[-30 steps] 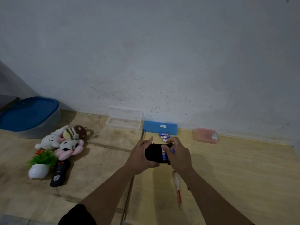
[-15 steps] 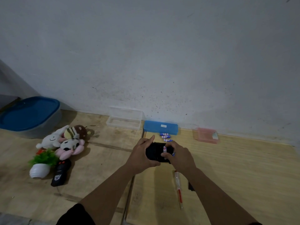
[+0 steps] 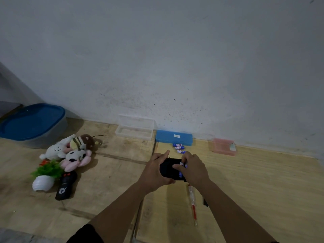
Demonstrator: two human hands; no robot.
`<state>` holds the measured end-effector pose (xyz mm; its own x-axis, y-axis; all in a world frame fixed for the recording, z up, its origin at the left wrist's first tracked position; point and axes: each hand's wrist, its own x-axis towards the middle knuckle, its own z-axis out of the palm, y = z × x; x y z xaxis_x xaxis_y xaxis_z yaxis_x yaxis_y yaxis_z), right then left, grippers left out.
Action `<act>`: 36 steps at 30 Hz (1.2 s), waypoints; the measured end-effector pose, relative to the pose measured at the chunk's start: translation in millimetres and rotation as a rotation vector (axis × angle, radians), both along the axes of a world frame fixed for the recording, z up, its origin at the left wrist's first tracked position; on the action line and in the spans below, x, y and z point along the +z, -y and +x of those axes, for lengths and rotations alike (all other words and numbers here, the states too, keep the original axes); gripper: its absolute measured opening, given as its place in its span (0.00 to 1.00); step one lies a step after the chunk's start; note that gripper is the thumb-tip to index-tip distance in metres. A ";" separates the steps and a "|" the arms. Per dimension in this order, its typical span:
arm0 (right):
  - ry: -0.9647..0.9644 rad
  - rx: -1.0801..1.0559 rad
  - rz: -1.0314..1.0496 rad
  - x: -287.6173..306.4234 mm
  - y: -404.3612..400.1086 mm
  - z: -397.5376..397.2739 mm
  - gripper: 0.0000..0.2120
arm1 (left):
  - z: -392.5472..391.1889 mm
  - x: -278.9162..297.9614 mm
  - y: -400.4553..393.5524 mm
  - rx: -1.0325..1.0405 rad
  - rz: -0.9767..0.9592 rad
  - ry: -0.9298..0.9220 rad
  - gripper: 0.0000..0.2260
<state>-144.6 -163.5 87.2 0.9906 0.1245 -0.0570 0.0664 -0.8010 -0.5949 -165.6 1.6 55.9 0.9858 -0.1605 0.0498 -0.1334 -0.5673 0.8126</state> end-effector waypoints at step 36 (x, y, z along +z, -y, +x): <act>0.340 0.081 0.005 -8.3 7.9 -13.3 0.25 | 20.6 38.8 -23.3 0.129 -0.257 -0.061 0.46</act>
<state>-157.9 -171.4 78.9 0.9397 0.2025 0.2756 0.3245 -0.7824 -0.5315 -145.0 24.9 94.7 0.9996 -0.0236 0.0121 -0.0196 -0.3513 0.9361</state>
